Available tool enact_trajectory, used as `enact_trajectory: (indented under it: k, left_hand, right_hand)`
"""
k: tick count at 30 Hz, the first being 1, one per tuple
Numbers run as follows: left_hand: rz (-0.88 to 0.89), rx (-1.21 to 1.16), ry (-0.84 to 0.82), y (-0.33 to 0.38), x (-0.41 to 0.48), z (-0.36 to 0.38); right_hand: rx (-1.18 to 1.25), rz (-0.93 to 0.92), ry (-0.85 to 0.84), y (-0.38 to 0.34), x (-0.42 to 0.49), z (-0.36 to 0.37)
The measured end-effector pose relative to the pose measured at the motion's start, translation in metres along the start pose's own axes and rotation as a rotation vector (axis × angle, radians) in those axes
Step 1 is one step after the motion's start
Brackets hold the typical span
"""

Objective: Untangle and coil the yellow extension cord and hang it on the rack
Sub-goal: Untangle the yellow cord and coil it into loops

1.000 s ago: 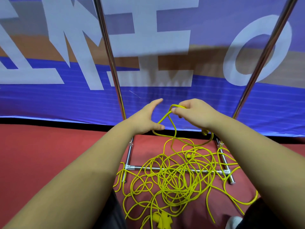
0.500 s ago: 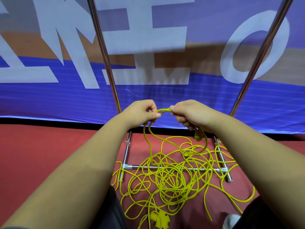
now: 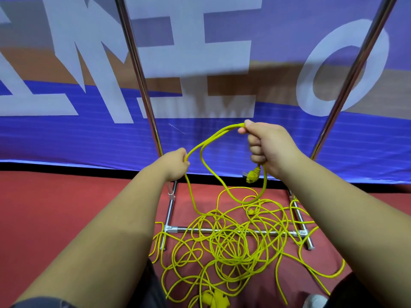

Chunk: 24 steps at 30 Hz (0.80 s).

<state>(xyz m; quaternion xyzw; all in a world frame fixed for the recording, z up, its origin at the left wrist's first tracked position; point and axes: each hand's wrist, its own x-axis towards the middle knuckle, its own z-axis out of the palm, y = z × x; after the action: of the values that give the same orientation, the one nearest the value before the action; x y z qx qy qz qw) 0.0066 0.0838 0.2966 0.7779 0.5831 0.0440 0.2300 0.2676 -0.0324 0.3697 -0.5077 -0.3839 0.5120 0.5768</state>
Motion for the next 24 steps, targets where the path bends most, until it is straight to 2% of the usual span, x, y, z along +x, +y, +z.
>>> enact_trajectory:
  k: [5, 10, 13, 15, 19, 21, 24]
  left_hand:
    - [-0.094, 0.071, -0.163, -0.023, 0.005, 0.012]
    - [-0.175, 0.345, -0.244, -0.039, -0.004, 0.015]
    - [-0.211, 0.306, -0.27, -0.047, -0.005, 0.014]
    - [-0.177, 0.217, -0.243, -0.041, -0.01, 0.008]
    - [-0.145, -0.168, -0.082, -0.019, -0.014, 0.0]
    - [-0.118, -0.417, -0.014, -0.002, -0.018, 0.0]
    - [-0.196, -0.93, 0.002, 0.029, -0.027, 0.0]
  right_hand:
    - [0.342, -0.035, 0.056, -0.022, -0.002, -0.001]
    - [0.665, -0.147, 0.134, -0.066, 0.002, -0.013]
    - [0.746, -0.217, 0.178, -0.08, 0.003, -0.026]
    - [0.731, -0.227, 0.207, -0.078, 0.004, -0.029]
    - [0.622, -0.222, 0.227, -0.063, 0.008, -0.026]
    - [0.572, -0.211, 0.222, -0.054, 0.012, -0.021]
    - [0.506, -0.197, 0.234, -0.039, 0.019, -0.013]
